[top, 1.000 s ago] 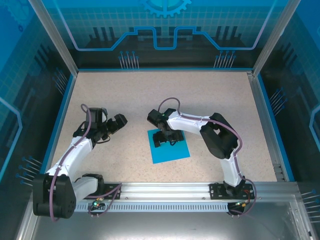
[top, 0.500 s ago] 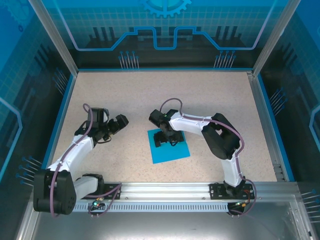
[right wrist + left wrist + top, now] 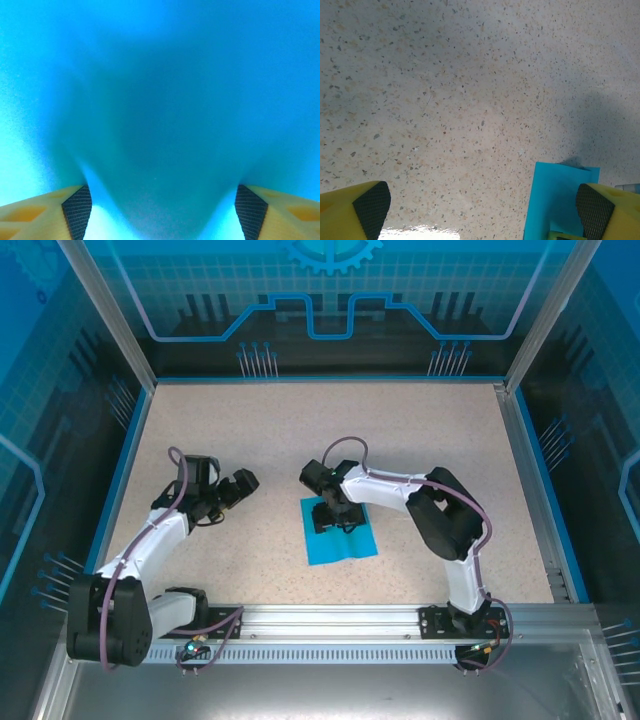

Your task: Fold a paper plane with a square sheet of paper (pick it up from the middle)

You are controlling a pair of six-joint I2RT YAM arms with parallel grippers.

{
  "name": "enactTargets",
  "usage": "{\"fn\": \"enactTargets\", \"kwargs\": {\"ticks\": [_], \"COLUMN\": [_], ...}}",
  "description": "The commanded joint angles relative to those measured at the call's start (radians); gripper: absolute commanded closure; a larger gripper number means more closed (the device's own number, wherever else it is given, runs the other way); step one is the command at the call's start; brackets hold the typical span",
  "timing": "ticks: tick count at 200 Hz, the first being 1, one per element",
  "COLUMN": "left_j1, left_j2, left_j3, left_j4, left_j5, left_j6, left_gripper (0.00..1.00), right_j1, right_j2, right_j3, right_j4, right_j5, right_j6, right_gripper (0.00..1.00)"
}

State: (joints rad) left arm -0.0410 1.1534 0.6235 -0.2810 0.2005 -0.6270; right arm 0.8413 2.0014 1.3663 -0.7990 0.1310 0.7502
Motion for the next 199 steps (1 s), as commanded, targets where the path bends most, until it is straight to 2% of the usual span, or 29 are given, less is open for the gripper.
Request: {"fn": "enactTargets", "kwargs": {"ticks": [1,24,38,83,102,145,168,199], "left_j1": [-0.014,-0.023,-0.029,-0.065,-0.093,-0.205,-0.262,-0.332], "left_j2": [0.009,0.011,0.012,0.012,0.02,0.087,0.142,0.215], "left_j3": [0.003,0.0,-0.006,-0.045,-0.056,-0.047,-0.029,0.007], "left_j4": [0.009,0.008,0.016,0.123,0.19,0.309,0.344,0.372], "left_j5": [0.023,0.031,0.041,0.158,0.207,0.255,0.251,0.237], "left_j6": [-0.006,-0.006,-0.014,-0.056,-0.079,-0.13,-0.148,-0.167], "left_gripper": [0.01,0.02,0.01,0.04,0.05,0.08,0.13,0.22], "right_j1": [-0.012,-0.024,-0.045,-0.138,-0.175,-0.239,-0.251,-0.263], "right_j2": [-0.007,-0.09,-0.145,-0.282,-0.295,-0.286,-0.279,-0.256], "right_j3": [-0.059,-0.085,-0.119,-0.287,-0.344,-0.425,-0.425,-0.432], "right_j4": [0.076,0.194,0.302,0.657,0.743,0.78,0.69,0.623], "right_j5": [-0.04,-0.114,-0.199,-0.498,-0.562,-0.568,-0.48,-0.423], "right_j6": [0.018,0.015,0.018,0.082,0.105,0.105,0.049,0.002], "right_gripper": [0.35,0.55,0.63,0.65,0.65,0.62,0.59,0.54]}}
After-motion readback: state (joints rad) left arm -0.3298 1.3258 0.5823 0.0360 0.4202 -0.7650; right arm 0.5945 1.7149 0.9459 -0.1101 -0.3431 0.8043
